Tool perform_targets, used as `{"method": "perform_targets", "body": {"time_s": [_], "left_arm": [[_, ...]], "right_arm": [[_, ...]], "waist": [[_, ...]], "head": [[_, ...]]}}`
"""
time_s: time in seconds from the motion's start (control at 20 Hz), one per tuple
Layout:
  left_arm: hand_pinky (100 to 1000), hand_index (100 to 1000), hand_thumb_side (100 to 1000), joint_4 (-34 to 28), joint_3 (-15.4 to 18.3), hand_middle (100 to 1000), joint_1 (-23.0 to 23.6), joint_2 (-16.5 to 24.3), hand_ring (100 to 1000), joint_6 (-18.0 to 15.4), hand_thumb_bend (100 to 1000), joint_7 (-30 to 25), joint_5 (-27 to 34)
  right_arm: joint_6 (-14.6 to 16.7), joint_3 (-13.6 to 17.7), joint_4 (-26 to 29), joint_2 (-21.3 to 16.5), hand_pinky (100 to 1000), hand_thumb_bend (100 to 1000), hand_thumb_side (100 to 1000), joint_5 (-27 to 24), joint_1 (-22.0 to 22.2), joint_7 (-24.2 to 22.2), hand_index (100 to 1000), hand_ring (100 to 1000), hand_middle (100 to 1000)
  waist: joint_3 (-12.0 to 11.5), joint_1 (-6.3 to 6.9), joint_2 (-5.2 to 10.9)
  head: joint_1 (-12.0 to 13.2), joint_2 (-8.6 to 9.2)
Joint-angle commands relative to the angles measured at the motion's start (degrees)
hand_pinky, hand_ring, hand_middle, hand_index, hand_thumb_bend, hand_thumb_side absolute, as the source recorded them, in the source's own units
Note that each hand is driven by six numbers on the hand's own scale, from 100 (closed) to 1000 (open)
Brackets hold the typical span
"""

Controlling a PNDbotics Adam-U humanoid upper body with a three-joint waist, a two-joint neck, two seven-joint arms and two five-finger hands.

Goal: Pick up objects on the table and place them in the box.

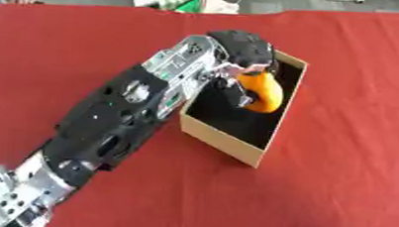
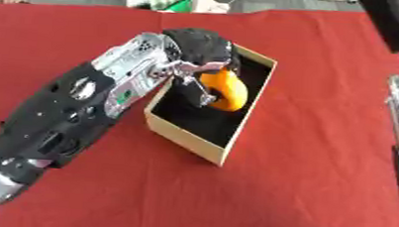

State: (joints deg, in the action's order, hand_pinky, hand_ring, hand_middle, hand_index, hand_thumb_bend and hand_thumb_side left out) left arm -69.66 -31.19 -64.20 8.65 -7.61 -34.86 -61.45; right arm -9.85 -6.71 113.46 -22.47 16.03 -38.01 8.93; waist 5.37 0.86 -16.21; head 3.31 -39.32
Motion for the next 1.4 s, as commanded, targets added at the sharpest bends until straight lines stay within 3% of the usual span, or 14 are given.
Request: {"method": "perform_targets", "body": {"time_s": [0.05, 0.25, 0.45, 0.55, 0.7, 1.0, 1.05, 1.4], "left_arm": [[413, 766, 338, -0.1, 0.13, 733, -0.79, 0.06, 709, -0.71, 295, -1.74, -1.06], [530, 813, 507, 0.1, 0.56, 812, -0.63, 0.36, 807, -0.89, 682, -3.76, -3.33], [555, 823, 538, -0.52, 1.07, 827, -0.5, 0.36, 826, -0.83, 853, -4.74, -4.43], [555, 823, 545, -1.24, 1.27, 827, -0.42, 0.4, 827, -0.67, 874, -4.77, -4.29], [552, 818, 539, -3.27, 1.81, 824, -0.39, 0.76, 824, -0.09, 845, -4.27, -4.18], [509, 824, 543, -9.31, 4.63, 813, -0.02, 2.0, 802, 2.41, 699, -1.5, -2.87], [496, 831, 543, -10.59, 5.52, 809, 0.21, 2.13, 796, 3.05, 639, -0.75, -2.14], [442, 866, 548, -20.98, 15.03, 794, 2.23, 4.06, 760, 9.21, 495, 5.61, 4.22]], "right_arm": [[0.15, 0.56, 1.14, -0.38, 931, 100, 754, -0.12, -0.56, 0.26, 920, 801, 750], [0.14, 0.57, 1.14, -0.43, 931, 100, 754, -0.2, -0.48, 0.28, 920, 801, 749], [0.0, 0.52, 1.14, -0.47, 931, 100, 754, -0.26, -0.5, 0.17, 919, 802, 749], [-0.11, 0.46, 1.14, -0.45, 931, 100, 754, -0.29, -0.51, 0.07, 919, 802, 749], [-0.11, 0.49, 1.14, -0.38, 931, 100, 753, -0.31, -0.45, 0.06, 919, 802, 749], [-0.05, 0.55, 1.14, -0.38, 930, 100, 749, -0.17, -0.53, 0.07, 918, 801, 749], [-0.02, 0.58, 1.14, -0.4, 930, 100, 748, -0.12, -0.57, 0.1, 918, 801, 750], [0.24, 0.87, 1.14, -0.58, 929, 100, 742, 0.27, -0.74, 0.31, 917, 801, 750]], "waist": [[0.11, -0.14, 1.26], [0.07, -0.22, 1.27], [-0.05, -0.35, 1.29], [-0.09, -0.41, 1.32], [-0.15, -0.46, 1.41], [-0.31, -0.59, 1.52], [-0.35, -0.62, 1.5], [-1.01, -0.77, 1.45]], "head": [[-0.28, -0.16], [-0.34, -0.2], [-0.33, -0.29], [-0.3, -0.28], [-0.32, -0.13], [-0.53, 0.02], [-0.59, 0.06], [-1.57, 0.08]]}}
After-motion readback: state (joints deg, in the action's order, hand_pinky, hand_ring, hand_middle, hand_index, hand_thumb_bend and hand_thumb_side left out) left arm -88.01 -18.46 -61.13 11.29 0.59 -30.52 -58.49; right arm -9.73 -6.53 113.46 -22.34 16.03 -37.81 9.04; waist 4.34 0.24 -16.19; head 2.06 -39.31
